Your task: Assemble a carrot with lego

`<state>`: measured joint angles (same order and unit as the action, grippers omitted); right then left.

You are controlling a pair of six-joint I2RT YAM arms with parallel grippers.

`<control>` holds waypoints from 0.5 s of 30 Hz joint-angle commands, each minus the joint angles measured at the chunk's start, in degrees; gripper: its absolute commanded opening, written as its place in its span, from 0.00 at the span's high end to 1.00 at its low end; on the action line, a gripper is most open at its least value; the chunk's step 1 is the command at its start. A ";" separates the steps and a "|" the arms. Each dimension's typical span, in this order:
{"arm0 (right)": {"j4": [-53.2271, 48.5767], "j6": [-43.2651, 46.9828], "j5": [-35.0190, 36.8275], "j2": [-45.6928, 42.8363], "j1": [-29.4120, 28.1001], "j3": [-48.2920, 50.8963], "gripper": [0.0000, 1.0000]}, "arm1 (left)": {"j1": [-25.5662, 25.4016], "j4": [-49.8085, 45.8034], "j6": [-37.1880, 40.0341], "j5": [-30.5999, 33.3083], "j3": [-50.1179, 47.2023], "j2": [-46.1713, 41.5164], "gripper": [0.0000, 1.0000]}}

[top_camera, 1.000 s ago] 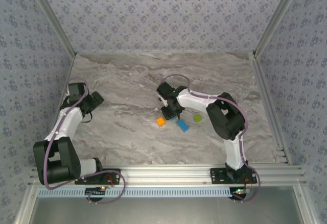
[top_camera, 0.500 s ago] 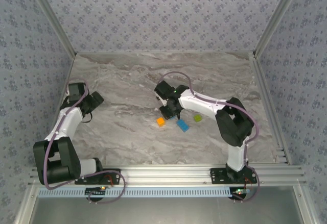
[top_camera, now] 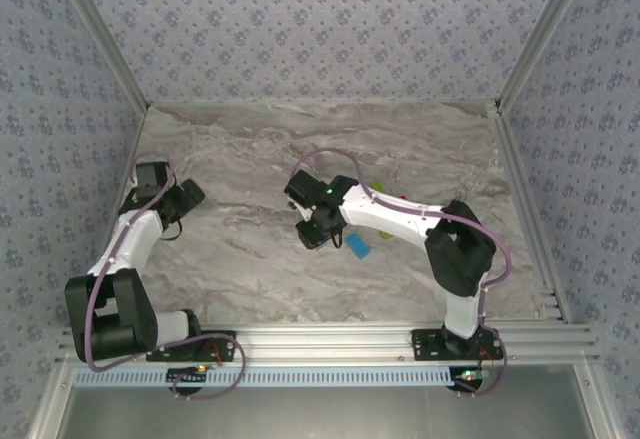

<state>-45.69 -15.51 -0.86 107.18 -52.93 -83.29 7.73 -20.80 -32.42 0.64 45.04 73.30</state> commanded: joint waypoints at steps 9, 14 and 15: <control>0.22 -1.47 -0.19 2.78 0.68 -1.53 0.84 | -0.34 -0.03 1.07 -0.43 1.19 -0.45 0.10; 0.56 -1.56 -0.12 3.47 1.07 -1.48 0.83 | -0.27 0.06 1.14 -0.39 1.08 -0.26 0.10; 0.69 -1.71 -0.10 3.56 1.09 -1.46 0.83 | -0.27 0.06 1.18 -0.38 1.04 -0.26 0.10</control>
<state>-44.88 -15.92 -0.89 109.56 -52.12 -83.72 7.70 -20.80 -32.40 0.64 45.04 73.30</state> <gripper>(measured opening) 0.331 0.901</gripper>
